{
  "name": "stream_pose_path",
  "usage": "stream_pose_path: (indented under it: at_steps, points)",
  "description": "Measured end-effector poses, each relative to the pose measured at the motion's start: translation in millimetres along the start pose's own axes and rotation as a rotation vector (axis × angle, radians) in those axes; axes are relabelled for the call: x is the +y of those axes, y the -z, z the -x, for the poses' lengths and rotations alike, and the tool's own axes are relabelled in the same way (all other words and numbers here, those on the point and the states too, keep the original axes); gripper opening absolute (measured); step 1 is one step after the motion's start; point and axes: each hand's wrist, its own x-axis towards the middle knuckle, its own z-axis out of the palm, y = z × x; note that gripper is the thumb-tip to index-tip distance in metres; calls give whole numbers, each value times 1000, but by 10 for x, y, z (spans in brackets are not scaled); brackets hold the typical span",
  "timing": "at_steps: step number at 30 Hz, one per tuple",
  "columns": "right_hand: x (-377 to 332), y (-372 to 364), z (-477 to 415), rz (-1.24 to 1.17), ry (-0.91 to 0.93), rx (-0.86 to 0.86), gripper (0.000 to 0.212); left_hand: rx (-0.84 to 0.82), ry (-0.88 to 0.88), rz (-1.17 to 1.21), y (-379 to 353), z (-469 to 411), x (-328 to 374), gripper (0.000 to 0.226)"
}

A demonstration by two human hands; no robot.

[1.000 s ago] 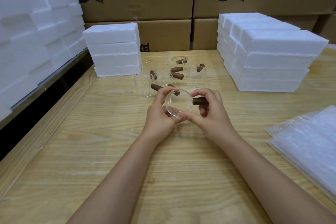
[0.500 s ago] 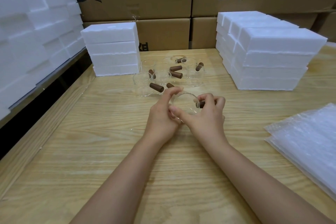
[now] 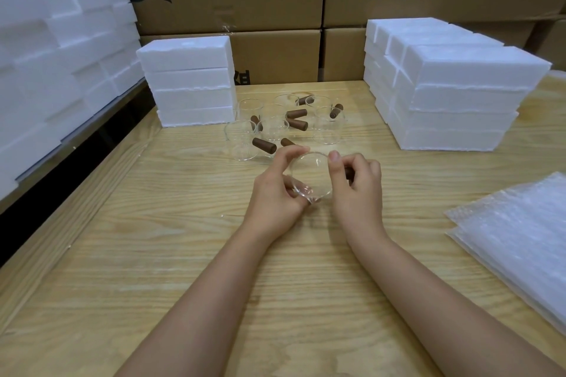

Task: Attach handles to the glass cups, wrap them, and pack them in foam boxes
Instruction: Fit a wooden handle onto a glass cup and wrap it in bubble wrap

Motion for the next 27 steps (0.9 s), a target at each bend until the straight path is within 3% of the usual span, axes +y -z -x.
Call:
stream_pose_path:
  at_steps: [3, 10, 16, 25, 27]
  points:
    - [-14, 7, 29, -89, 45, -38, 12, 4, 45, 92, 23, -9, -23, 69]
    - [-32, 100, 21, -258, 130, -121, 27, -21, 102, 250, 51, -42, -78, 70]
    - [-36, 190, -86, -394, 51, -126, 24, -10, 94, 298, 46, -43, -70, 68]
    - [-82, 206, -141, -568, -112, -14, 5, -57, 8, 150, 56, 1, -23, 122]
    - [-79, 202, -147, -571, -162, 2, 14, -39, -27, 93, 53, -5, -25, 126]
